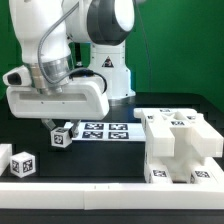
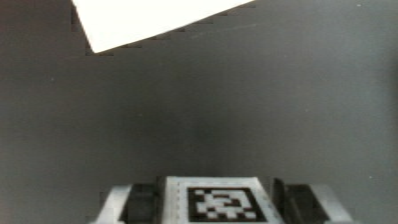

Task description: Assemble chair

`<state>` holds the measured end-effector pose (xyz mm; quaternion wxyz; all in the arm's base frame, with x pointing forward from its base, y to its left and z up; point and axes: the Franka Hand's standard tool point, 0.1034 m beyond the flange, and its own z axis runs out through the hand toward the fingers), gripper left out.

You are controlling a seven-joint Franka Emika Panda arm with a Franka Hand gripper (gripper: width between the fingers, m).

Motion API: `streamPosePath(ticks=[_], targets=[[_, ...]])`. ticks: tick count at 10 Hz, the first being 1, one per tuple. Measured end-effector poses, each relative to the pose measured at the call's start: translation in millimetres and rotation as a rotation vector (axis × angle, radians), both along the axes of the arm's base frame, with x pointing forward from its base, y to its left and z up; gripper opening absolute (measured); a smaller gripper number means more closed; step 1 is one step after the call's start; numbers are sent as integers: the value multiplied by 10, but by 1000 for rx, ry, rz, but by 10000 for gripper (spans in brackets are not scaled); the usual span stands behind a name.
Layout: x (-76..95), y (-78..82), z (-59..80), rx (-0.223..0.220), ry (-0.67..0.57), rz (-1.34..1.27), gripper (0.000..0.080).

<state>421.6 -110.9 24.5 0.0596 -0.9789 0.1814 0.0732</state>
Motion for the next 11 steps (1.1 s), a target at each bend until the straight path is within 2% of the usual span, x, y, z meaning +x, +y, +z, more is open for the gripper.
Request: streamPosePath(ticks=[2,3,7,9,11], targets=[[-56,-9,-15,6,19,-53,284],[-57,15,-34,-15,19,-136,284],[-67,-4,-57,-14,19,-115,284],[-41,-12,-49,0,-19,78,284],[-41,-20,-54,-2,-31,117,284]])
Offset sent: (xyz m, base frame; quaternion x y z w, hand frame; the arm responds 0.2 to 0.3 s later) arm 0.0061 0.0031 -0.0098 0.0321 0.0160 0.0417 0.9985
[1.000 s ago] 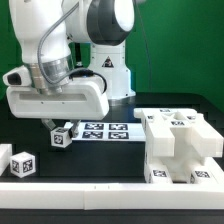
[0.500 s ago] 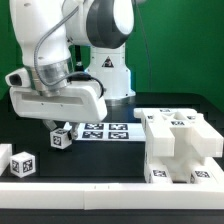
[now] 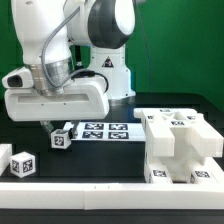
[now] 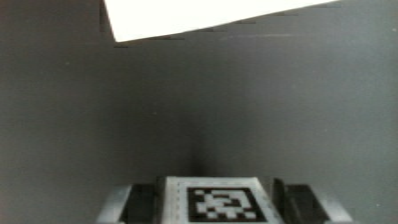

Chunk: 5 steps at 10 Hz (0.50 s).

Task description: Assemble chair

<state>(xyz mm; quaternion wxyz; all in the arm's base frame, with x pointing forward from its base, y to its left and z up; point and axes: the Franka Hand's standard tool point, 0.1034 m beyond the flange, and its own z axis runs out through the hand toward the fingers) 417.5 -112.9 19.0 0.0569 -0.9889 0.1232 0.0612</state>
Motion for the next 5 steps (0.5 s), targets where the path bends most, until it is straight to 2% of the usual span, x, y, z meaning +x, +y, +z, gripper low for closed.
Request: streamPosePath(ticks=[3,5], targets=[[0,3,-1,1,-1,11,284],[-8,61,3,29,-52,349,284]])
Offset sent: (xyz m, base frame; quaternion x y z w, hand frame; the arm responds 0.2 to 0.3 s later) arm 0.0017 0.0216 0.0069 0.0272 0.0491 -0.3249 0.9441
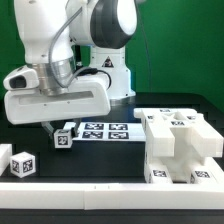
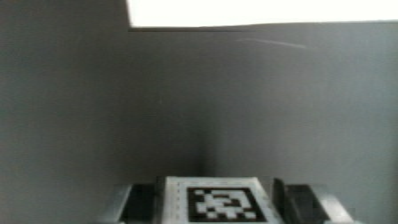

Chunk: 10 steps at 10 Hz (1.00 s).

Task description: Assemble chair

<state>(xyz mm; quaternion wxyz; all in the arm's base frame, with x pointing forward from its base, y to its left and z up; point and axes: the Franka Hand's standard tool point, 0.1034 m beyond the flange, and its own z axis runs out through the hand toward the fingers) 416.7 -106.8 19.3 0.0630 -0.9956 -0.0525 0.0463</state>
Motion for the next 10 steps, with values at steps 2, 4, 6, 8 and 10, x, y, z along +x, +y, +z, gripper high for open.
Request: streamPosePath(ticks=[2,4,6,8,10], targets=[[-60,-43,-10,-42,-30,-25,284],[-42,-45,-10,-45,-36,-12,284],[-8,131,-2,-73,-102,281,284],[28,135,6,-68,-93,357,284],[16,133,0,-68,-90,352,284]])
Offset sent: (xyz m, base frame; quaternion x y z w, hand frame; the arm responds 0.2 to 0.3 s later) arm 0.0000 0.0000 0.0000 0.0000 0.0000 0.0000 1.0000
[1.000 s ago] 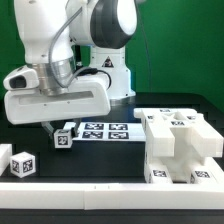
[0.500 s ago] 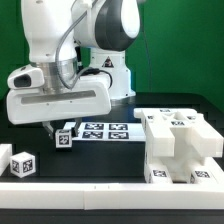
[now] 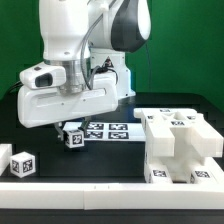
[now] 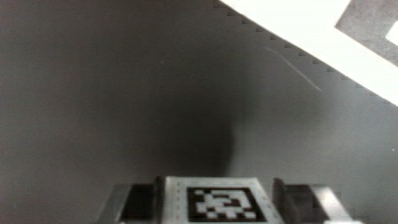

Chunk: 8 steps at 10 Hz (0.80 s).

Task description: Assemble chair

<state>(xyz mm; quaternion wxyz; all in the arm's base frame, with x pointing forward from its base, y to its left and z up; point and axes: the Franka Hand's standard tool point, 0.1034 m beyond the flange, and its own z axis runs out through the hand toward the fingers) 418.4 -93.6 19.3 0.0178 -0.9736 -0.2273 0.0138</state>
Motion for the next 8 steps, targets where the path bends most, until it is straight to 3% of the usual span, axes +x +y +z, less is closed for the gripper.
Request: streamPosePath(ticks=[4,8], targets=[[-67,27,-50,9,47,542,284],[-73,-45,-61,1,54,808,284]])
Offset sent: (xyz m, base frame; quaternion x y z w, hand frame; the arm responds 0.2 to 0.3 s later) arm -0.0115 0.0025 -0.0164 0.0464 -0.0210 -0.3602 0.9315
